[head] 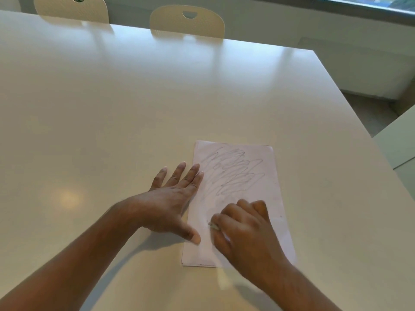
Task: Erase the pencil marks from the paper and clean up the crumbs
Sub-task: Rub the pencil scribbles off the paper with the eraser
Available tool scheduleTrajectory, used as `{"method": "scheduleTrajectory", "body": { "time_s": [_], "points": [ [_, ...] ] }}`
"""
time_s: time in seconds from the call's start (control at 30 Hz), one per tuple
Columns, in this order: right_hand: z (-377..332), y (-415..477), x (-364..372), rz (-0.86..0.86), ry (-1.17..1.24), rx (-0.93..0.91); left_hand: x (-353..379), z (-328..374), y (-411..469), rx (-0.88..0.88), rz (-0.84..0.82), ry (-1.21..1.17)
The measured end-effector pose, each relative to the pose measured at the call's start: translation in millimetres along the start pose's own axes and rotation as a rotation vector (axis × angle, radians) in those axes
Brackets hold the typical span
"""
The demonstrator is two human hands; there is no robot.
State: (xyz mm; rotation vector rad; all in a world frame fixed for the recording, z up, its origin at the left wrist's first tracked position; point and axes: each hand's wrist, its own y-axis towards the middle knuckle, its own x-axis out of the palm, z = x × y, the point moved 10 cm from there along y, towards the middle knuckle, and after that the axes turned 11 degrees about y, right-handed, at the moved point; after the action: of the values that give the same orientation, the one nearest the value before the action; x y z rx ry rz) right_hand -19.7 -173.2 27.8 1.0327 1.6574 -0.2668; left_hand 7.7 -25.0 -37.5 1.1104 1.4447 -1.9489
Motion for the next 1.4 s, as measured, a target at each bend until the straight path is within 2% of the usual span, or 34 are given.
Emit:
{"method": "scheduleTrajectory", "body": {
  "time_s": [0.07, 0.2, 0.37, 0.4, 0.53, 0.6, 0.73, 0.9, 1.1, 1.27, 1.4],
  "points": [
    [11.9, 2.9, -6.0, 0.030, -0.052, 0.024, -0.5, -0.6, 0.6, -0.003, -0.001, 0.009],
    [57.0, 13.3, -27.9, 0.149, -0.101, 0.231, -0.5, -0.1, 0.4, -0.008, -0.001, 0.012],
    [2.7, -4.8, -5.4, 0.047, -0.039, 0.034, -0.4, 0.4, 0.4, -0.005, 0.004, 0.000],
    [7.4, -4.2, -7.3, 0.052, -0.061, 0.035, -0.8, 0.2, 0.4, -0.004, 0.008, -0.004],
    [59.1, 6.3, -33.5, 0.197, -0.094, 0.242, -1.5, 0.9, -0.7, 0.001, 0.012, -0.015],
    [48.9, 7.1, -27.8, 0.177, -0.075, 0.208, -1.8, 0.8, -0.5, 0.002, 0.021, -0.020],
    [10.6, 2.1, -2.9, 0.042, -0.065, 0.018, -3.0, 1.3, -0.1, 0.004, 0.024, -0.022],
    [69.7, 32.8, -22.9, 0.146, -0.108, 0.238, -2.9, 1.6, -1.1, -0.003, 0.015, -0.030],
    [13.6, 19.8, 2.7, -0.030, -0.089, -0.014, -3.0, 1.9, 0.4, -0.007, 0.002, -0.018],
    [70.7, 46.3, -19.5, 0.077, -0.187, 0.211, -3.1, 1.7, -0.6, 0.000, 0.023, -0.029],
    [22.8, 34.7, -2.5, -0.004, -0.101, 0.057, -2.2, 1.1, 0.3, -0.004, 0.017, -0.028]
  ]
}}
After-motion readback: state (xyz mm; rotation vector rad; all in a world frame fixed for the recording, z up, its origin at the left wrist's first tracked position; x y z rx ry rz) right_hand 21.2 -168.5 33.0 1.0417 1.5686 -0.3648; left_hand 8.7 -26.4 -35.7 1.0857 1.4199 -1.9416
